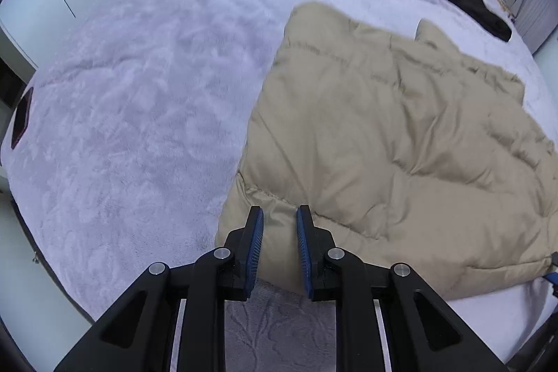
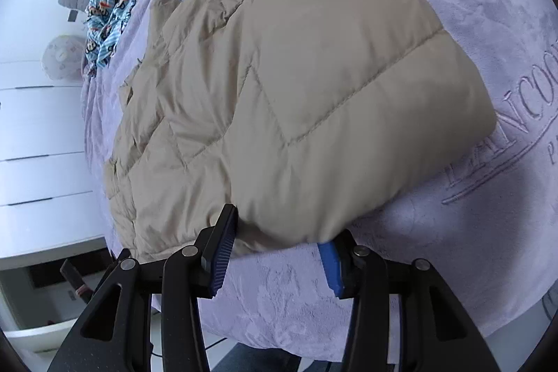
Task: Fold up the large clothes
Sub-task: 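Release the jacket and hold both tools open above the folded bundle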
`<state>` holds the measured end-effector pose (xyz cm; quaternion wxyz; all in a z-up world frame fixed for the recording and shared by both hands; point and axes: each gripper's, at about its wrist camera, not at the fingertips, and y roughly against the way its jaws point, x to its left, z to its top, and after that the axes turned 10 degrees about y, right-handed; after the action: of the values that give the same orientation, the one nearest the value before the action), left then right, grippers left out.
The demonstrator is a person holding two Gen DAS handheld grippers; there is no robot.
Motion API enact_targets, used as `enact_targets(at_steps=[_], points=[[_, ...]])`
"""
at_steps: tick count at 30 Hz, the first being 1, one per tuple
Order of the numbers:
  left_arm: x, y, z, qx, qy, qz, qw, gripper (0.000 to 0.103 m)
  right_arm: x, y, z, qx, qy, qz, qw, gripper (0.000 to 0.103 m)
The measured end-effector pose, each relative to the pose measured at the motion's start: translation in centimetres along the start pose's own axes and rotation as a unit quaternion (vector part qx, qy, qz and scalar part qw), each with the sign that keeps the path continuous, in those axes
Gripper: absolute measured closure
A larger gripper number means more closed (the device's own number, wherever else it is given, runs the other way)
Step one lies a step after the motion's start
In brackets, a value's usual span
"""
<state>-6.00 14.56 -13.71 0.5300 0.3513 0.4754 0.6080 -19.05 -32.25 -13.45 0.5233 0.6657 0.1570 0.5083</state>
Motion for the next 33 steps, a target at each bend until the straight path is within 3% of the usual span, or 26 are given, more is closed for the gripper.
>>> enact_targets(at_steps=[3,7,11,20,21,22,23,25,30,33], points=[[0.6,-2.2,-0.6,0.025,-0.003,0.015,0.9996,0.082,1.5,1.4,-0.5,-0.004,0.035,-0.008,0.999,0.053],[0.4,-1.2,-0.7,0.027,-0.003,0.024,0.9993,0.082,2.9,2.9,-0.7,-0.026,0.079,-0.015,0.996,0.053],[0.1,0.6,-1.0,0.035,0.009,0.006,0.9993,0.082,3.6,2.4,-0.4,-0.017,0.054,0.002,0.998,0.053],[-2.0,4.8,-2.0,0.027,-0.013,-0.012,0.9995,0.08,6.2,0.9,-2.1,0.019,0.07,-0.015,0.997,0.046],[-2.3,5.2,-2.2,0.025,-0.017,-0.012,0.9995,0.072,6.2,0.9,-2.3,0.021,0.071,-0.016,0.997,0.043],[-2.5,5.6,-2.3,0.023,-0.019,-0.011,0.9995,0.036,6.3,0.9,-2.3,0.022,0.072,-0.016,0.997,0.042],[-2.6,6.0,-2.4,0.014,-0.018,-0.007,0.9997,0.007,6.3,1.0,-2.5,0.022,0.072,-0.017,0.997,0.041],[-2.8,7.2,-2.7,-0.01,-0.019,-0.004,0.9998,0.004,6.4,1.0,-2.8,0.024,0.072,-0.016,0.997,0.041],[-3.4,7.9,-3.2,0.001,-0.023,0.001,0.9997,0.004,5.6,1.6,-3.6,0.023,0.064,-0.011,0.998,0.04],[-3.7,8.6,-3.8,-0.009,-0.027,0.03,0.9991,0.004,5.2,1.4,-4.1,0.027,0.062,0.003,0.998,0.038]])
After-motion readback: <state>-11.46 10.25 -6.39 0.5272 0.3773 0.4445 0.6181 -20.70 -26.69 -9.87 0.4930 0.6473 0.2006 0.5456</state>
